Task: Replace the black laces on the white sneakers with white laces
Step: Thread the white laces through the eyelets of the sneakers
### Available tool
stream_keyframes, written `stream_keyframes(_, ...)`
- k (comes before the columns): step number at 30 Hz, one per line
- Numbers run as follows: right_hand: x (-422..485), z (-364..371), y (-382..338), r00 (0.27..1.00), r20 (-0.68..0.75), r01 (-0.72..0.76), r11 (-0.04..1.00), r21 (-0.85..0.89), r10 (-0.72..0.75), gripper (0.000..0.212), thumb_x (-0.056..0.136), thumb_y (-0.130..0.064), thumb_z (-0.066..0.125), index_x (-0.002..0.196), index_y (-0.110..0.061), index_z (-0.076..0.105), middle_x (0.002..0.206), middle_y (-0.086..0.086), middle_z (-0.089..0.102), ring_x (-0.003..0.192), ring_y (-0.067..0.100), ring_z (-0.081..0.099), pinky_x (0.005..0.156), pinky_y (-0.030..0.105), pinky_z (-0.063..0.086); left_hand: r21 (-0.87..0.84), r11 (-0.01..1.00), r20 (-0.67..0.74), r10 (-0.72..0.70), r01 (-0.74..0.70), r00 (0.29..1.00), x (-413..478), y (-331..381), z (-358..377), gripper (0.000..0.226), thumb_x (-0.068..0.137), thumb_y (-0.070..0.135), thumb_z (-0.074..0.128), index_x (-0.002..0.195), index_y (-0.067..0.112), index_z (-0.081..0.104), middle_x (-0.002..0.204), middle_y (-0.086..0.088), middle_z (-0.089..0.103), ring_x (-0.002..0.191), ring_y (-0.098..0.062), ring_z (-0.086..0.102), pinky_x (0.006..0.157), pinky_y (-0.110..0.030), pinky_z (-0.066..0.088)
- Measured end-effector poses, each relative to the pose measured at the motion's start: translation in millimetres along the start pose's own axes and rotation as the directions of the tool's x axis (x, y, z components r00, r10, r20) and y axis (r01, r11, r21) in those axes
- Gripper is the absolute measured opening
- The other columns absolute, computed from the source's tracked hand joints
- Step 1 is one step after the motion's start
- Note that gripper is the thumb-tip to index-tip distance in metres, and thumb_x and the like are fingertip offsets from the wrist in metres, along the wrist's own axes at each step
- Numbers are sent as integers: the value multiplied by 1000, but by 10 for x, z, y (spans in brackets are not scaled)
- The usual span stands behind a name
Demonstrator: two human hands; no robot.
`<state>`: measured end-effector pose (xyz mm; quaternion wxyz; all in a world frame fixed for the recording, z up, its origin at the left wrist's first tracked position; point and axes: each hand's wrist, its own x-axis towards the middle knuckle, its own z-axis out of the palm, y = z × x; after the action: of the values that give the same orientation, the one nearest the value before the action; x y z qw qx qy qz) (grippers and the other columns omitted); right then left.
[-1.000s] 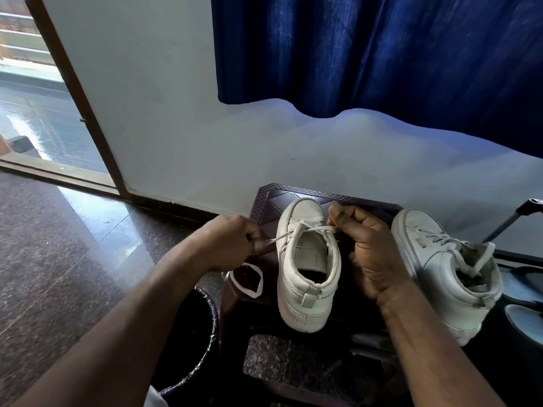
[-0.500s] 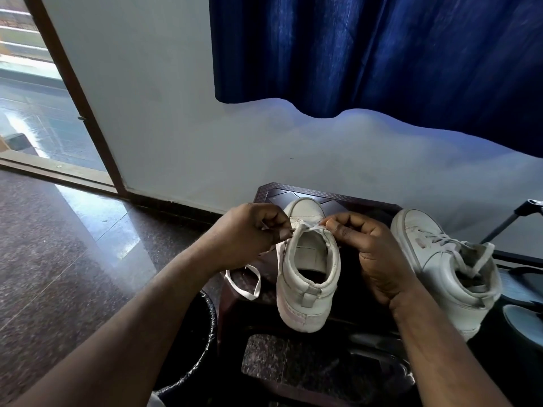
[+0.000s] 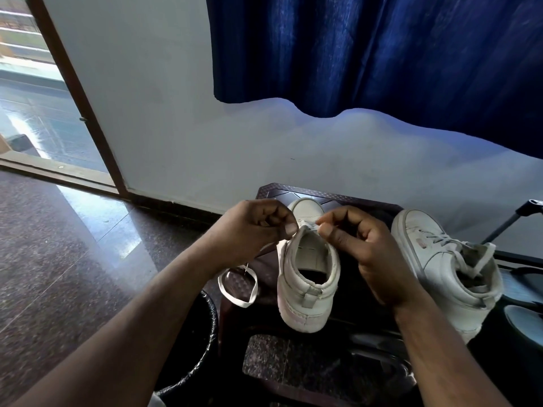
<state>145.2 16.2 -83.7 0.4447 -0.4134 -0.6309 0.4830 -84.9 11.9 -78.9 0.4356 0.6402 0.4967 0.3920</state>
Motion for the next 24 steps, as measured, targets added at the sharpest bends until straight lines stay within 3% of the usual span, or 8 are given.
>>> stream_keyframes(3, -15, 61, 6, 997, -48, 42, 959, -282, -57, 14, 84, -22, 85, 92, -26, 74, 93, -9, 73, 86, 14, 68, 78, 34, 57, 10, 1000, -28, -5, 5, 1000, 23, -4, 61, 8, 93, 19, 77, 92, 12, 75, 92, -20, 73, 76, -23, 59, 75, -39, 48)
stream_keyframes(6, -8, 132, 13, 975, -125, 111, 893, -436, -182, 14, 82, -19, 85, 85, -27, 74, 89, -13, 70, 80, 11, 66, 72, 25, 51, 115, 993, -60, 8, -1, 998, 51, -29, 60, 8, 93, 26, 78, 88, 20, 75, 83, -8, 76, 71, -17, 61, 69, -41, 52)
stream_keyframes(9, -3, 179, 6, 915, -232, 138, 797, -589, -330, 14, 78, -16, 83, 78, -27, 74, 79, -16, 68, 74, 4, 65, 66, 20, 50, 300, 953, -107, 61, -26, 992, 57, -31, 84, 10, 93, 29, 77, 85, 25, 73, 70, 12, 70, 60, 3, 53, 64, -23, 46)
stream_keyframes(11, -10, 201, -3, 884, -262, 129, 740, -660, -388, 12, 76, -17, 81, 77, -25, 72, 76, -16, 66, 72, 1, 63, 64, 17, 49, 447, 891, -122, 150, -80, 981, 40, 4, 107, 9, 94, 28, 75, 86, 24, 72, 66, 15, 62, 60, 4, 52, 59, -12, 37)
stream_keyframes(15, -20, 206, 0, 879, -246, 132, 704, -698, -409, 11, 75, -18, 80, 77, -25, 71, 76, -15, 66, 75, -2, 62, 64, 5, 40, 595, 788, -99, 269, -159, 958, 28, 2, 100, 7, 95, 27, 71, 89, 24, 68, 72, 18, 58, 67, 3, 53, 59, -16, 36)
stream_keyframes(19, -31, 199, 3, 873, -232, 155, 693, -704, -430, 10, 76, -18, 78, 77, -25, 70, 77, -14, 66, 70, 1, 61, 64, 9, 43, 512, 851, -96, 192, -117, 977, 50, -43, 120, 17, 96, 24, 72, 81, 29, 64, 63, 20, 61, 63, 6, 54, 61, -13, 39)
stream_keyframes(21, -29, 189, 8, 869, -230, 162, 691, -705, -439, 10, 76, -17, 77, 78, -24, 70, 77, -14, 66, 71, 1, 61, 64, 9, 42, 329, 941, -94, 109, -72, 990, 67, -89, 119, 18, 94, 24, 75, 79, 30, 67, 67, 17, 66, 63, 2, 56, 68, -28, 52)
stream_keyframes(24, -28, 193, 19, 873, -222, 159, 683, -713, -435, 10, 78, -18, 73, 83, -27, 73, 81, -15, 64, 72, -1, 60, 64, 13, 46, 120, 991, -61, 60, -52, 996, 54, -95, 85, 12, 94, 25, 77, 83, 24, 72, 71, 7, 68, 62, -10, 57, 64, -37, 50)
